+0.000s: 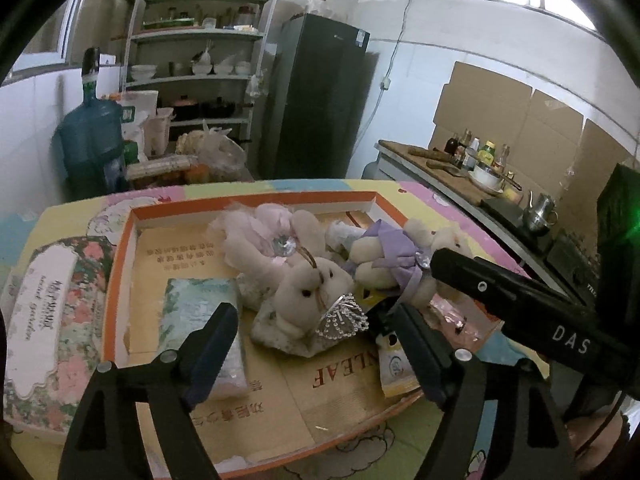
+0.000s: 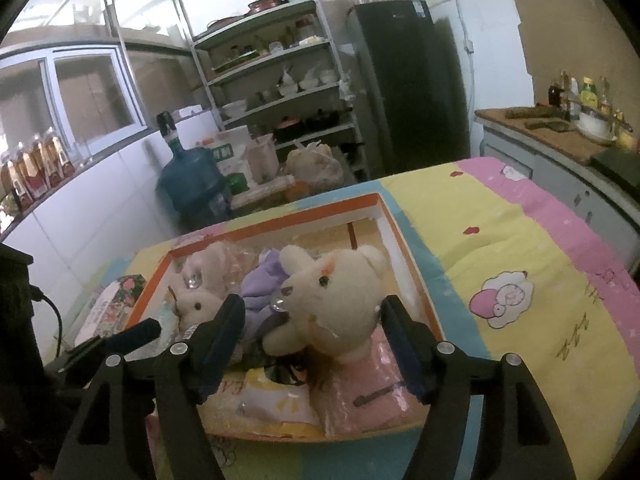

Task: Organize soft objects
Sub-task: 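Lower both plush toys into the tray and open both tools, then withdraw both open tools from the tray toward the remaining items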

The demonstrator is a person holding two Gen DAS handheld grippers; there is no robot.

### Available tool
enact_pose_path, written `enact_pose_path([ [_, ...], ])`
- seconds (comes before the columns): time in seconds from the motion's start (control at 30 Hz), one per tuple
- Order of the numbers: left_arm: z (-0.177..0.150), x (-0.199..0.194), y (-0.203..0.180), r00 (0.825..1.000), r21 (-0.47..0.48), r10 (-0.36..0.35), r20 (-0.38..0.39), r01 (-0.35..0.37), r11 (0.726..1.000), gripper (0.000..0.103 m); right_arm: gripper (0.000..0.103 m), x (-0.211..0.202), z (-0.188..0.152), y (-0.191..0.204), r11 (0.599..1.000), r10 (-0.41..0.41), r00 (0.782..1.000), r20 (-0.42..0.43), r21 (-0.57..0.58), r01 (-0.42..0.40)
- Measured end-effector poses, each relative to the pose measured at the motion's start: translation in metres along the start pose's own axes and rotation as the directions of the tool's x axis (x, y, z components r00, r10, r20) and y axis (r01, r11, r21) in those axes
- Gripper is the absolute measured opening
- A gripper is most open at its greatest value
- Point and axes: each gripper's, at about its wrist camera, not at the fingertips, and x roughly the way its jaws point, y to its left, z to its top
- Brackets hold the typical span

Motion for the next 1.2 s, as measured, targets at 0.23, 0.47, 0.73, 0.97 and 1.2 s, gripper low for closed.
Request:
enact_pose_path([
  [0.23,-0.001,-0.019,-0.003,0.999,0.009,0.002,0.043,-0.002,1.0,0.08,0.072,-0.018,0.001,0.002,1.0,-0.011,0.999,0.036,-0.006,0.011],
  [0.47,-0.003,-0.043,-0.003,0.996,0.021,0.011,0.092,-0.013,1.0,0.08,0.072,-0.036,0.002,0.008,1.0,-0.001,0.998,0.062,-0.004,0.001],
  [0.73,-0.005,-0.075,-0.004,0.986,0.047,0.039,0.162,-0.048,0.998,0.08,0.072,-0.057,-0.001,0.024,0.999,0.019,0.995,0.097,-0.033,-0.015],
  [0.97,-0.008,-0.102,-0.001,0.978,0.054,0.053,0.204,-0.065,0.996,0.08,0.072,-0.08,-0.006,0.044,0.997,0.05,0.991,0.127,-0.061,-0.043],
  [1.2,-0.016,-0.133,0.007,0.966,0.03,0.076,0.249,-0.086,0.996,0.08,0.072,-0.1,-0.014,0.065,0.994,0.084,0.984,0.154,-0.084,-0.071],
])
